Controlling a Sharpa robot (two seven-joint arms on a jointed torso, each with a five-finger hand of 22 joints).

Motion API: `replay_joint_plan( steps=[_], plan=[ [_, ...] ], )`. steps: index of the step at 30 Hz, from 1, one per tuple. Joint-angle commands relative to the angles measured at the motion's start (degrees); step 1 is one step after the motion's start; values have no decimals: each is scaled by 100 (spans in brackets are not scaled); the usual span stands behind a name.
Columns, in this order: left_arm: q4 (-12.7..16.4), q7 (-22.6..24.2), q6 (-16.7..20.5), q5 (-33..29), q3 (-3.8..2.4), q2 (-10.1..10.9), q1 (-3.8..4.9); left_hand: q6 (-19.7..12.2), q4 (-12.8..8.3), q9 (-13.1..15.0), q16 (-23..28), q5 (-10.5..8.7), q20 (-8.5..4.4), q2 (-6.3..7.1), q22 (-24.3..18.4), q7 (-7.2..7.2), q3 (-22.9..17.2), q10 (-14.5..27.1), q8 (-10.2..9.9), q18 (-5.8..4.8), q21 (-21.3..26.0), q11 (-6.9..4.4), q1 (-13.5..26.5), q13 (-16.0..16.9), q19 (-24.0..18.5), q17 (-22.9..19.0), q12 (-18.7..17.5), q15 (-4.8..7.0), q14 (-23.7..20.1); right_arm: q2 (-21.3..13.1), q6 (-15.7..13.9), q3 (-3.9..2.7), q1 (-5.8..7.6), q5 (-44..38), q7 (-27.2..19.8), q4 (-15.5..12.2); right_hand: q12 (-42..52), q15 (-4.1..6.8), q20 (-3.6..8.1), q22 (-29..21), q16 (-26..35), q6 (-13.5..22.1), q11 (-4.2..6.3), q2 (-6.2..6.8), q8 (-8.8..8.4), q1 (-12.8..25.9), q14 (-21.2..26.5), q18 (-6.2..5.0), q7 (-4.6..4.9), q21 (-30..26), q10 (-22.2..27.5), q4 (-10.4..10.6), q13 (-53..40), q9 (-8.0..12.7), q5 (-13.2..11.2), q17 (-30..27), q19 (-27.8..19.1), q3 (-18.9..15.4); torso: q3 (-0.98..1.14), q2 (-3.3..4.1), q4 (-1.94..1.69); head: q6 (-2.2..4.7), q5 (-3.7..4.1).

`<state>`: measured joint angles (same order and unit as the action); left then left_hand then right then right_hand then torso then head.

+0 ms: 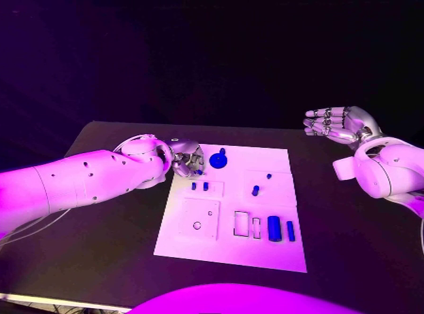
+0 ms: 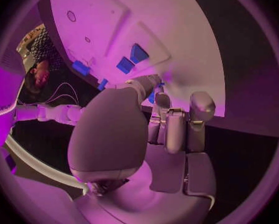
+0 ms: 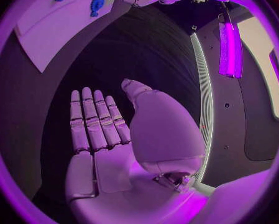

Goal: Assemble the parts on the task board

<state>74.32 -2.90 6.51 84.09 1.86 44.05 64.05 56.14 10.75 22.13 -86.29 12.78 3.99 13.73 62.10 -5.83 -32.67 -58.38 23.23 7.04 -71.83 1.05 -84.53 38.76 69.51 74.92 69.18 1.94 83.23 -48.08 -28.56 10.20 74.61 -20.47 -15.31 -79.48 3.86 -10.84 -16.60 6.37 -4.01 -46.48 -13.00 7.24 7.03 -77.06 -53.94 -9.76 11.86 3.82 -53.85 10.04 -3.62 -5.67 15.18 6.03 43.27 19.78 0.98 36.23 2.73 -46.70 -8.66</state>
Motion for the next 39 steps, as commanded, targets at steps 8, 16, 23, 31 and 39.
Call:
replay_joint_plan(
  steps=[8, 16, 23, 31, 39],
  plan=[
    [30, 40, 54, -67, -8, -8, 5, 33, -1, 9, -12, 39, 7, 9, -14, 13, -41, -33, 14, -29, 6, 11, 52, -5, 9, 179, 2, 8, 29, 4, 61, -2, -3, -28, -83, -2, -12, -7, 2, -6, 19, -56, 4, -33, -21, 40, -44, 19, 444, 21, -25, -6, 0, 9, -15, -6, -34, -17, -1, 0, 1, 0, 5],
    [28, 39, 50, -77, -8, -18, 5, 34, -2, 9, -12, 39, 7, 9, -20, 13, -44, -29, 14, -28, 10, 11, 51, -11, 4, 181, -1, 7, 30, 7, 63, -2, -4, -28, -83, 1, -12, -7, 2, -6, 19, -56, 4, -33, -21, 40, -44, 19, 444, 21, -25, -6, 0, 9, -15, -6, -34, -17, 1, 1, 4, -1, 4],
    [37, 37, 18, -98, -8, -30, 5, 37, -2, 10, -11, 40, 7, 7, -27, 13, -55, -26, 15, -26, 14, 13, 49, -15, 0, 181, -6, 6, 30, 5, 63, -2, -4, -28, -82, 1, -12, -7, 2, -6, 19, -56, 4, -33, -21, 40, -44, 19, 444, 21, -25, -6, 0, 9, -15, -6, -34, -17, 4, -1, 4, -5, 7],
    [58, 39, 0, -122, -8, -31, 6, 37, -2, 10, -11, 40, 7, 7, -27, 13, -55, -26, 15, -26, 14, 13, 49, -15, 0, 181, -6, 6, 30, 2, 64, -2, -4, -28, -81, 1, -12, -7, 2, -6, 19, -56, 4, -33, -21, 40, -44, 19, 444, 21, -25, -6, 0, 9, -15, -6, -34, -17, 3, 2, 5, -4, 11],
    [109, 63, -14, -171, -8, -28, 6, 49, 2, 15, -6, 39, 8, 2, -40, 13, -70, -13, 20, -23, 22, 20, 54, -34, -11, 171, -19, 2, 26, 3, 64, -2, -4, -28, -82, -2, -12, -7, 2, -6, 19, -56, 4, -33, -21, 40, -44, 19, 444, 21, -25, -6, 0, 9, -15, -6, -34, -17, 4, 2, 4, -5, 13]
  ],
)
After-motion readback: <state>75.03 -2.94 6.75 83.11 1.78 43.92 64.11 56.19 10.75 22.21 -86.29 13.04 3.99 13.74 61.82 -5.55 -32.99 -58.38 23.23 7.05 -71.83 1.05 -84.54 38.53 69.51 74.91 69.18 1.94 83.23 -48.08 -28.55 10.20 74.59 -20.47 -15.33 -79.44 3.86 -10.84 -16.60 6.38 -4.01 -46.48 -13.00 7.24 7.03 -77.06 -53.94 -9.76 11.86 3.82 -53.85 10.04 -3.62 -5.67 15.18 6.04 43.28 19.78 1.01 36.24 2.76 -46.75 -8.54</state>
